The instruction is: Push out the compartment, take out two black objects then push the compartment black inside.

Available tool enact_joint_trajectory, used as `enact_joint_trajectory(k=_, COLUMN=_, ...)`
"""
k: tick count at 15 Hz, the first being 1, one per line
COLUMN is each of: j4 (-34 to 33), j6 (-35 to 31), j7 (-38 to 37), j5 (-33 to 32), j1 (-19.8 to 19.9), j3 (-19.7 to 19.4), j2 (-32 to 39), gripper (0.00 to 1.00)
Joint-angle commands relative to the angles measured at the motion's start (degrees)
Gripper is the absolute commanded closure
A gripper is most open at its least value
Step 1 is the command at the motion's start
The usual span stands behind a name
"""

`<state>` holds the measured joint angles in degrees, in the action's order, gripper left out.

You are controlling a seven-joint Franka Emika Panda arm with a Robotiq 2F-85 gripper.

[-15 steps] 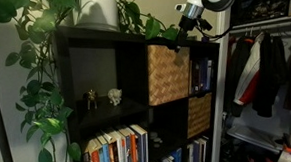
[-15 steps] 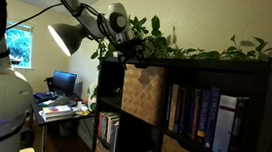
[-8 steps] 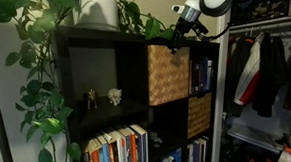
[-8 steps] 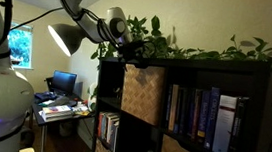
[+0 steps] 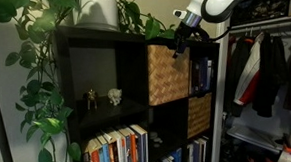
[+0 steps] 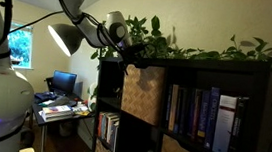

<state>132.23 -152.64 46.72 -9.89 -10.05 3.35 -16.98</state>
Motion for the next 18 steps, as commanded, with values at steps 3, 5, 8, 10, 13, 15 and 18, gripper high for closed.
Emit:
enact_joint_trajectory(k=3, j4=3.2, j6=-1.5, j7=5.7, j5=0.7, j1=-1.2, j3=-1.8, j2=-1.7, gripper=0.00)
enact_joint_trajectory(k=5, j4=3.2, j6=-0.9, j7=7.4, j5=1.7, j1=-1.7, j3=-2.2, j2=-1.9, gripper=0.00)
enact_joint_trajectory(k=8, j4=2.9, j6=1.0, j7=10.3, j5=4.2, j1=-2.4, j3=-3.0, j2=-2.0, gripper=0.00)
enact_joint_trajectory(k=10, j4=2.1, j6=4.9, j7=14.3, j5=9.1, j1=-4.1, j3=-4.4, j2=-2.1, gripper=0.00)
enact_joint_trajectory(k=13, j4=-0.2, j6=12.2, j7=17.9, j5=12.5, j1=-3.7, j3=-5.0, j2=-2.7, gripper=0.00)
enact_joint_trajectory(k=15, j4=-1.7, j6=16.2, j7=18.9, j5=12.6, j1=-2.8, j3=-4.7, j2=-2.9, gripper=0.00)
enact_joint_trajectory(k=18, j4=-3.4, j6=21.1, j7=20.0, j5=13.0, j1=-2.6, j3=-4.5, j2=-3.3, gripper=0.00)
